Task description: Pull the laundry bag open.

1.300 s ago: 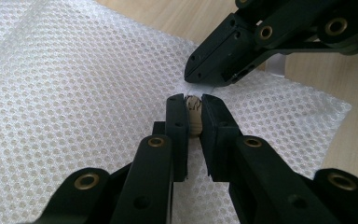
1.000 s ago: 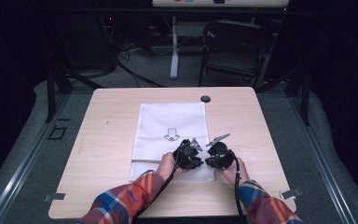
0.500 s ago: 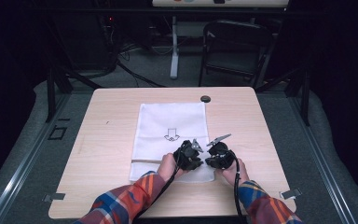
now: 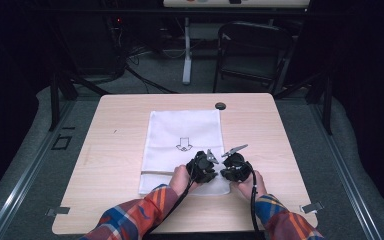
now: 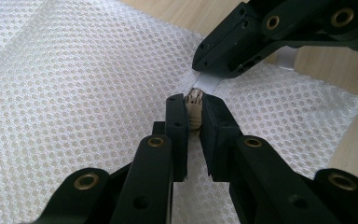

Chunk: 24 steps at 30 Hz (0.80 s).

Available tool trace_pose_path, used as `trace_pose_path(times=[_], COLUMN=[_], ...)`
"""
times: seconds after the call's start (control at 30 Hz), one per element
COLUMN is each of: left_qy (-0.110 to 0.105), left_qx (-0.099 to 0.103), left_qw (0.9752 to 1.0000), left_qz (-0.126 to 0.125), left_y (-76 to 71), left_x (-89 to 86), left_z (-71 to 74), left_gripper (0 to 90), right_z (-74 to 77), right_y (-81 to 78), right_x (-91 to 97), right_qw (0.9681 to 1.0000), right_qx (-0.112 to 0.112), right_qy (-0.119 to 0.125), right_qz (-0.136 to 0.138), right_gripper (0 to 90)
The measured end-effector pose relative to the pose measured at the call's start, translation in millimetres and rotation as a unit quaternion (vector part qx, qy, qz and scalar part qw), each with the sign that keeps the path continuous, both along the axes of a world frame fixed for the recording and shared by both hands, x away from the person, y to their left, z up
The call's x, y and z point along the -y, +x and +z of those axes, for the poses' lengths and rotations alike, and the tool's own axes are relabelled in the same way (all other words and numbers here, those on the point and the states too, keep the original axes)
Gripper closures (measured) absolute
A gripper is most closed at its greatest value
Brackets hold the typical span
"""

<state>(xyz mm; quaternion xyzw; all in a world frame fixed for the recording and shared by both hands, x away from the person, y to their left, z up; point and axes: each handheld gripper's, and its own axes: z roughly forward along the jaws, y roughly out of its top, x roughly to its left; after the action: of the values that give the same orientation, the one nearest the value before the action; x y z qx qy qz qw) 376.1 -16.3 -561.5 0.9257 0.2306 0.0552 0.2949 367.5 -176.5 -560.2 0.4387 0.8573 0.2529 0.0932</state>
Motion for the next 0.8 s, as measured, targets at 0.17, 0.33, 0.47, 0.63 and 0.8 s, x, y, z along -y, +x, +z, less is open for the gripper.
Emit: trace_pose_path(times=[0.17,0.33,0.47,0.63,0.8], left_qy=[-0.029,-0.026,-0.032,-0.036,-0.035], left_qx=[-0.023,-0.019,-0.028,-0.024,-0.02], left_qw=[0.999,0.9993,0.9989,0.999,0.9991], left_qz=[0.023,0.018,0.019,0.015,0.012], left_y=[9.3,7.5,8.0,6.7,5.6], left_x=[-21.6,-19.0,-20.4,-21.9,-22.5], left_z=[1.0,0.8,-0.5,-2.9,-3.6], left_gripper=[81.2,81.2,80.9,80.6,80.7], right_z=[-3.0,-1.8,-0.9,-1.1,2.7], right_y=[0.8,2.1,3.3,4.5,6.5], right_x=[3.5,4.0,4.1,0.6,-14.8], right_qw=[0.9994,0.9996,0.9997,0.9993,0.9989], right_qx=[0.0,-0.007,-0.011,0.004,0.027], right_qy=[0.031,0.027,0.022,0.036,0.018], right_qz=[-0.017,-0.011,-0.003,0.003,0.034], right_gripper=[90.0,90.0,90.0,90.0,90.0])
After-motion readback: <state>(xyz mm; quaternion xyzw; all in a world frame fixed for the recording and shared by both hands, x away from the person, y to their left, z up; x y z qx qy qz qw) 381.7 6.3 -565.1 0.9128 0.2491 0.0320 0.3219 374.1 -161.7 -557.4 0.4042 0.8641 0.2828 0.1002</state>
